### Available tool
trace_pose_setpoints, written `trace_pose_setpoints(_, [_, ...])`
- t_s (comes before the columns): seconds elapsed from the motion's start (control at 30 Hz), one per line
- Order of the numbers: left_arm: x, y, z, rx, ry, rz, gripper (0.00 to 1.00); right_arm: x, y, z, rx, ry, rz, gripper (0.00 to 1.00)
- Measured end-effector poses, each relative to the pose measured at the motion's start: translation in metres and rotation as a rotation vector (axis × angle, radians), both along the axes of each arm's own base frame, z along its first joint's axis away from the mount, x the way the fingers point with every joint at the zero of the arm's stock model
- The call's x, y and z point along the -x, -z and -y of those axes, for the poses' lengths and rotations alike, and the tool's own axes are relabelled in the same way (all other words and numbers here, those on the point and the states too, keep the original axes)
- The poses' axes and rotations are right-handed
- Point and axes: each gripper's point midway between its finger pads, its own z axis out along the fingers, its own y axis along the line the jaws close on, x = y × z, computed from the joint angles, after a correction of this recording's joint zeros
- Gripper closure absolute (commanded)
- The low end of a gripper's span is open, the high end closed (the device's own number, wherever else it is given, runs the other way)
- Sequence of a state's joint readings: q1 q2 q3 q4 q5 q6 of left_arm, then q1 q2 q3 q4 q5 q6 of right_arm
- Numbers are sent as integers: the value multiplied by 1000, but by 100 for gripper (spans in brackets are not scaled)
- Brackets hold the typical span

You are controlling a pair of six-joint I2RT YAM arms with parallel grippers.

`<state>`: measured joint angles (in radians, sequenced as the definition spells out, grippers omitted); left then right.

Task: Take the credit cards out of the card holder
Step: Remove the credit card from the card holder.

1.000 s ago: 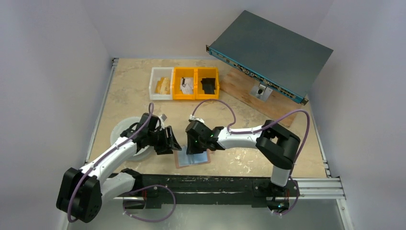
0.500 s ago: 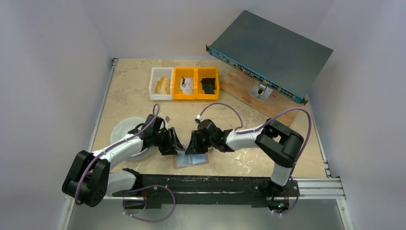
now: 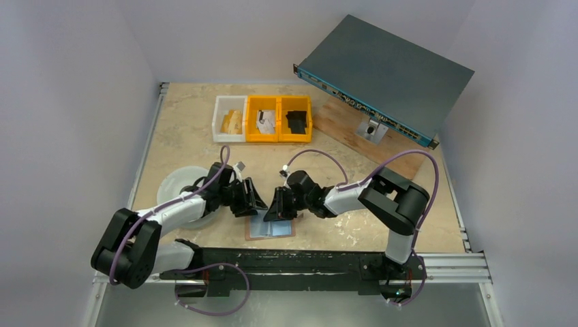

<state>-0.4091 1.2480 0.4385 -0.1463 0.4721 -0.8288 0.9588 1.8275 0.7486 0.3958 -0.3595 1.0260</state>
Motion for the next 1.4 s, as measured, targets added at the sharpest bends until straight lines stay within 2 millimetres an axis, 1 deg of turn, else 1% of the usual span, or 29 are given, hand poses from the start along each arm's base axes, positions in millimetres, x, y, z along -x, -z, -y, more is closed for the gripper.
trace_pose_setpoints(0.3, [-8, -2, 8, 35, 13, 65, 48, 0, 0, 0, -13, -7, -9, 83])
trace_pose_setpoints(0.5, [-11, -11, 11, 58, 18, 101, 48, 0, -2, 0, -7, -14, -7, 74])
trace_pose_setpoints(0.7, [-12, -23, 14, 88, 19, 131, 48, 1, -6, 5, 45, -31, 3, 68])
trace_pose_setpoints(0.9, [-11, -25, 16, 96, 21, 126, 49, 1, -8, 9, 90, -40, 13, 63])
trace_pose_setpoints(1.0, [-8, -24, 18, 103, 31, 118, 49, 2, -8, 12, 104, -41, 18, 63])
trace_pose_setpoints(1.27, [-1, -18, 23, 120, 30, 44, 58, 3, -12, 15, 117, -40, 30, 54])
trace_pose_setpoints(1.4, [2, -16, 26, 132, 16, -4, 61, 1, -16, 16, 113, -35, 49, 48])
